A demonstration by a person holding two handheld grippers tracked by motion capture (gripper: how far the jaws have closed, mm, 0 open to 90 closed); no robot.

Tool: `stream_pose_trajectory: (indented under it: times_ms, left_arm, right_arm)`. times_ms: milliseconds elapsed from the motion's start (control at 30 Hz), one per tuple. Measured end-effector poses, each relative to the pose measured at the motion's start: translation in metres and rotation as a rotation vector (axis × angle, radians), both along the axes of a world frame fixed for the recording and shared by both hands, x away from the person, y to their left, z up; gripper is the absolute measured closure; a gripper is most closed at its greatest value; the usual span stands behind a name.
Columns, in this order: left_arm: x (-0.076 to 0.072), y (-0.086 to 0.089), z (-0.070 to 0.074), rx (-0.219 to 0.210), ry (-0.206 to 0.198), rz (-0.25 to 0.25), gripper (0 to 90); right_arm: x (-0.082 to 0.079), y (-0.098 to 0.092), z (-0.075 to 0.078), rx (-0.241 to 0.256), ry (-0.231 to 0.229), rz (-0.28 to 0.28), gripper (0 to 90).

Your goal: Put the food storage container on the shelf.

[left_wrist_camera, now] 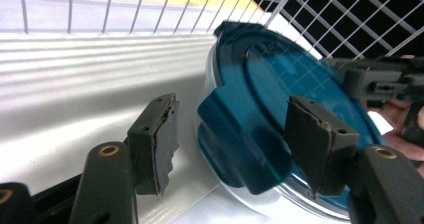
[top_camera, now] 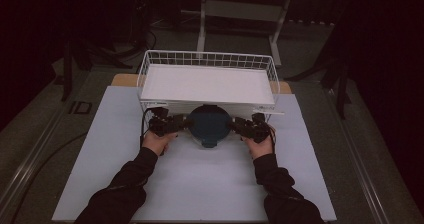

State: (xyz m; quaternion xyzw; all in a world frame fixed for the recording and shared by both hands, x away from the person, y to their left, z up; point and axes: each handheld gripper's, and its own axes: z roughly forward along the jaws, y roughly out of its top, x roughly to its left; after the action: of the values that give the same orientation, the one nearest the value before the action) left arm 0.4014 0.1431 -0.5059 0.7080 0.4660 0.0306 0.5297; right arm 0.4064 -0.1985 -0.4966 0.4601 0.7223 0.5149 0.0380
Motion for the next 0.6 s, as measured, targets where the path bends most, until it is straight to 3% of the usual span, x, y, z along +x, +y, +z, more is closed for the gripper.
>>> stream_pose_trajectory:
  times_ms: [67,133,233,333,467,600]
  left_arm:
    - [-0.004,0.001,-0.001,-0.015,-0.018,-0.016,31.0]
    - [-0.007,0.001,-0.002,-0.026,-0.014,-0.049,27.5]
    - [-0.013,0.001,-0.002,-0.056,-0.016,-0.080,22.9]
    - [-0.020,0.002,-0.001,-0.030,-0.028,-0.109,15.7]
    - [-0.030,0.002,0.001,0.002,-0.002,-0.172,0.6]
    - [-0.042,0.004,0.004,0.002,-0.015,-0.198,0.6]
  right_arm:
    - [-0.002,0.000,0.001,-0.017,-0.010,0.005,42.6]
    - [-0.003,-0.001,0.001,-0.018,-0.059,0.025,42.2]
    - [-0.009,-0.001,0.005,-0.016,-0.050,0.027,41.9]
    - [-0.015,-0.002,0.008,-0.015,-0.067,0.038,41.4]
    - [-0.026,-0.002,0.013,-0.009,-0.061,0.043,41.2]
    - [-0.036,-0.001,0.016,-0.023,-0.068,0.052,47.7]
